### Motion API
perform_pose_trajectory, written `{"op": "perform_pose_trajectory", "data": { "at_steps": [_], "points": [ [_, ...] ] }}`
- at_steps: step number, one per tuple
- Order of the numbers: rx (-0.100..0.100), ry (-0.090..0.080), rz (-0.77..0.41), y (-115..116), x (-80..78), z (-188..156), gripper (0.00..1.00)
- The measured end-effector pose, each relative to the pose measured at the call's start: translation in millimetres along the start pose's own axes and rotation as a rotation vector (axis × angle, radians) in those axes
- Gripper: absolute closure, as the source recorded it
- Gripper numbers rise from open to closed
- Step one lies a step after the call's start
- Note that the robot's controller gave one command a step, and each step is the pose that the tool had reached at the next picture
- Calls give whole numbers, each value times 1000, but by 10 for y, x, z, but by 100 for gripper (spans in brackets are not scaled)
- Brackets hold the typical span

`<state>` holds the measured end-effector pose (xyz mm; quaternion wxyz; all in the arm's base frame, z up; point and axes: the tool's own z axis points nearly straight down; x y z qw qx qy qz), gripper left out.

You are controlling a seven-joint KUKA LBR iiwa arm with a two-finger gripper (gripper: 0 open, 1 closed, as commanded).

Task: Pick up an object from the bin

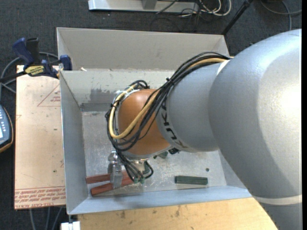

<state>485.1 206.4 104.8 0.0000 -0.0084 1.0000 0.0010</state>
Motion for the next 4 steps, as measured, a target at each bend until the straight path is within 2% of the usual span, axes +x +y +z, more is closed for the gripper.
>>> {"op": "perform_pose_trajectory", "data": {
  "at_steps": [1, 2, 3, 4],
  "points": [
    [3, -4, -124, -585, -205, -244, 100],
    [1, -3, -123, -641, -167, -451, 100],
    [-1, -7, -110, -501, -245, -912, 100],
    [2, -5, -462, -858, -202, -1322, 100]
  ]
}}
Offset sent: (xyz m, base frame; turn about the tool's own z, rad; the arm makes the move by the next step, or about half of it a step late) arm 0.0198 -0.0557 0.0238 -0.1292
